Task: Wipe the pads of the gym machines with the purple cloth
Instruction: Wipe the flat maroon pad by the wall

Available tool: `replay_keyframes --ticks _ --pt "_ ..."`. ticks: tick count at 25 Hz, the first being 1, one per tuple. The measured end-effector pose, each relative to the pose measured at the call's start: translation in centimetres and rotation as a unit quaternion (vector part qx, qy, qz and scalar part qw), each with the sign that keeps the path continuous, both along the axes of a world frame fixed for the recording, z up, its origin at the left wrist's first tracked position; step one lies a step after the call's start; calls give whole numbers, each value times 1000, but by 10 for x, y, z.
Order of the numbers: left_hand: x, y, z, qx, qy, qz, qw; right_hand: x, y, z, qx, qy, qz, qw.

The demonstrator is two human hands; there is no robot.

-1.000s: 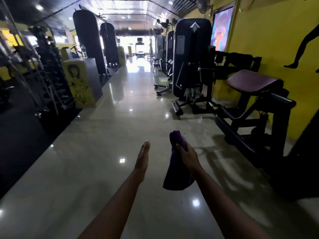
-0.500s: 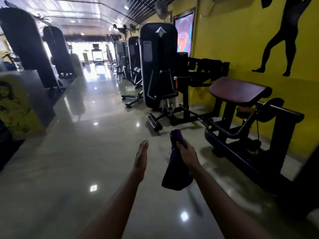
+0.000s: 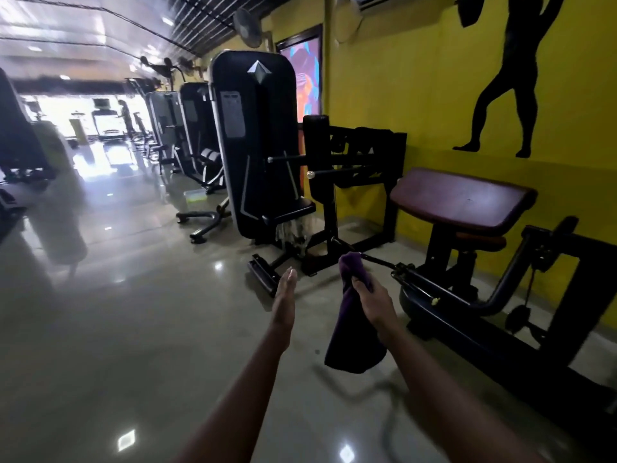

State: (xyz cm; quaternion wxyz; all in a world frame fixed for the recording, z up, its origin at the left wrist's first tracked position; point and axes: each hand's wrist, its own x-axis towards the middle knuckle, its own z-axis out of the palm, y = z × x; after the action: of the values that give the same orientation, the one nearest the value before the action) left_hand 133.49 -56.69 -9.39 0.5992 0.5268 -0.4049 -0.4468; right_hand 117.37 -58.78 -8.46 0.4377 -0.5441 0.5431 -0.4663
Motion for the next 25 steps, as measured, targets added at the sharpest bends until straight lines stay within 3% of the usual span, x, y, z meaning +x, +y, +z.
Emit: replay_keyframes --ticks 10,15,21,25 --pt "108 -290 5 9 -32 -179 983 98 -238 -2 -1 -29 -190 981" --pt "87 -427 11 -14 -18 -255 967 89 -344 2 -46 4 -295 954" --pt "48 -610 13 -52 -21 -315 948 46 -501 16 -98 22 -327 940" --pt "9 -719 7 -39 -14 -359 932 15 -587 30 -79 59 -376 922"
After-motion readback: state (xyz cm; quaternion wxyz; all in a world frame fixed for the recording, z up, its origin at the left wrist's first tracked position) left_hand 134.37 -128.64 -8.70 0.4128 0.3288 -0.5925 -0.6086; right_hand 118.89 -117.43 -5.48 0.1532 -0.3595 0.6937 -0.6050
